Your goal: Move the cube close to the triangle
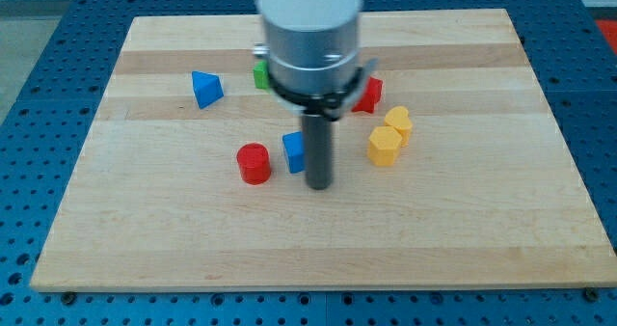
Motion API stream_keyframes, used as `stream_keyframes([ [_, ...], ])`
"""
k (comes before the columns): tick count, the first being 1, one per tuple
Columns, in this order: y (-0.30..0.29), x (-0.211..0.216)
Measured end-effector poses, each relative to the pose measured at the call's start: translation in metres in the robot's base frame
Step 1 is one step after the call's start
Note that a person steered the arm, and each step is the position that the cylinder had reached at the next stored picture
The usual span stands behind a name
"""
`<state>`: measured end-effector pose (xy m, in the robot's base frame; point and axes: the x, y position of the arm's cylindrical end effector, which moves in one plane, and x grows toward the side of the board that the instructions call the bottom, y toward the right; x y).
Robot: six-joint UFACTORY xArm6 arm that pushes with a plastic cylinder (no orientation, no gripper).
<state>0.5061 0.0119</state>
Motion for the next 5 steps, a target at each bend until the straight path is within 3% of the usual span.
stream_keyframes([
  [5,-0.085,-0.061],
])
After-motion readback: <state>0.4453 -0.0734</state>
